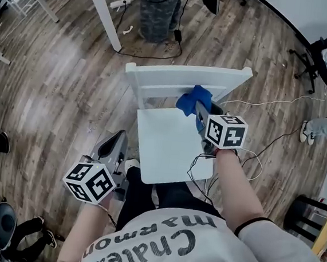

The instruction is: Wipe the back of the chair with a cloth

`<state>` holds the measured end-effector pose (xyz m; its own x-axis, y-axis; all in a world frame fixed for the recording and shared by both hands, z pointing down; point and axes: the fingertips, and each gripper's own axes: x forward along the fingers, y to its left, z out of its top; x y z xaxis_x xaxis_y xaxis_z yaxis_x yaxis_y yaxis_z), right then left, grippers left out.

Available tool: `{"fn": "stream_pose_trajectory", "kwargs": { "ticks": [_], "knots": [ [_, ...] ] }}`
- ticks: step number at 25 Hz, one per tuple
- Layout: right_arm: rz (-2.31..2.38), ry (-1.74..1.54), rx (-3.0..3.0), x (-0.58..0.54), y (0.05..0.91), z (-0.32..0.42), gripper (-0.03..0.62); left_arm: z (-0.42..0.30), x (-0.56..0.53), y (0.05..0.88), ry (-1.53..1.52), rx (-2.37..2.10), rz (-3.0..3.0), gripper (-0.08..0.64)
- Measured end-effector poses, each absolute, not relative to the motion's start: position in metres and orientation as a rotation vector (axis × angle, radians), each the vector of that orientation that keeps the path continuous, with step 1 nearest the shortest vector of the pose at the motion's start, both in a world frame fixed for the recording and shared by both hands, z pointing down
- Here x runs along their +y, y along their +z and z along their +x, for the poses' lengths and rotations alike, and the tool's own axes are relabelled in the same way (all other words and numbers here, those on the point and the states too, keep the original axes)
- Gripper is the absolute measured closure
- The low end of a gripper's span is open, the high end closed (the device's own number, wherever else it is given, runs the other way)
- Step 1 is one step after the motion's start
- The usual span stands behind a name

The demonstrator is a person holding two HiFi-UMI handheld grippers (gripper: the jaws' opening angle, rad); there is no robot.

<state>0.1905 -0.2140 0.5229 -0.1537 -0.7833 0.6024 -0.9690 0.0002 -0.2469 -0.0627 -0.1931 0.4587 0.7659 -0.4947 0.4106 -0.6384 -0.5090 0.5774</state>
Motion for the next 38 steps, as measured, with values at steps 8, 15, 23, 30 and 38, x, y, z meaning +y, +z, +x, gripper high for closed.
{"fn": "stream_pose_trajectory", "kwargs": {
  "ticks": [8, 15, 23, 30, 38],
  "knots": [
    [1.593, 0.923, -2.055, -0.241, 0.546, 0.076, 0.509, -0.088, -0.227, 0.487, 0.236, -0.792, 2.173, 0.552],
    [1.475, 0.965, -2.06, -0.256, 0.573, 0.021, 0.509, -0.114, -0.233, 0.508, 0.239, -0.779, 2.132, 0.552],
    [1.477, 1.07, -2.074, -0.277, 0.595, 0.003, 0.509, -0.138, -0.228, 0.536, 0.273, -0.829, 2.047, 0.552],
    [1.598, 1.125, -2.052, -0.282, 0.599, 0.049, 0.509, -0.135, -0.224, 0.544, 0.274, -0.888, 2.017, 0.552],
    [1.72, 1.12, -1.973, -0.259, 0.601, 0.137, 0.506, -0.085, -0.216, 0.545, 0.29, -0.881, 2.032, 0.552]
  ]
}}
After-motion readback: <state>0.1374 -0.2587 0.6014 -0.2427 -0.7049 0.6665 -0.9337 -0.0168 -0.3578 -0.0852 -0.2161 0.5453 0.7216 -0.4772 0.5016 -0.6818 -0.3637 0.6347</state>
